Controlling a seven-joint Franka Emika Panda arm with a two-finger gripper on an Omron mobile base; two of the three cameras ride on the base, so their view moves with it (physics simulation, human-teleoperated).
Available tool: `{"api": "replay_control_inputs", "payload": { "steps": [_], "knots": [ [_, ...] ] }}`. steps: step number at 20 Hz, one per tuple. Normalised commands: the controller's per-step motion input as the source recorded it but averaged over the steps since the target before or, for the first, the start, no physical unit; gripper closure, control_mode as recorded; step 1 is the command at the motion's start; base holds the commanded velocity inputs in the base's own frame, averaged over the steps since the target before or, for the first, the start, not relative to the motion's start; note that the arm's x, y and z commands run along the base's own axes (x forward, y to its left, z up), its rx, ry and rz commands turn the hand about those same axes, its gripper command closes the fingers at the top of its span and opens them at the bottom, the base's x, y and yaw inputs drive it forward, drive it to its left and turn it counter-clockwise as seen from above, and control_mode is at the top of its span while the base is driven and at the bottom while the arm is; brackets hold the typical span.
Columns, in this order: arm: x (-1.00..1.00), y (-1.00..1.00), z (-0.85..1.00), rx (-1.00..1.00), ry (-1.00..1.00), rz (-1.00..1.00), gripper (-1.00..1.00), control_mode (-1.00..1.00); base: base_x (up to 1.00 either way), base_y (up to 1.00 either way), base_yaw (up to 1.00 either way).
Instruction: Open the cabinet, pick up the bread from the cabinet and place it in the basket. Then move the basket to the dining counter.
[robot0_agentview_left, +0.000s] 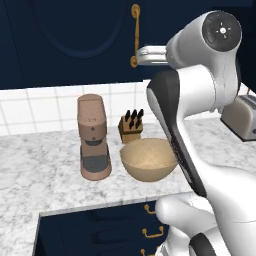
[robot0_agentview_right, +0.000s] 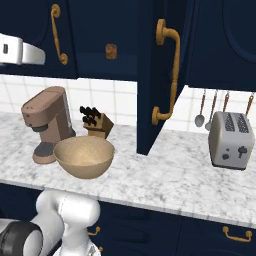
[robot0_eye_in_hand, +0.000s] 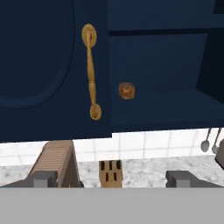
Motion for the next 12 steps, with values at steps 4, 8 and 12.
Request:
{"api": "replay_control_inputs", "payload": {
  "steps": [4, 8, 12],
  "knots": [
    [0.83, 0.03, 0.03, 0.05, 0.04, 0.08, -1.00, -1.00, 0.00, 0.00, 0.00],
    [0.57, 0.09, 0.10, 0.00, 0.14, 0.00, -1.00, -1.00, 0.00, 0.00, 0.00],
    [0.62, 0.20, 0.00, -0.01, 0.03, 0.00, -1.00, -1.00, 0.00, 0.00, 0.00]
  ]
}}
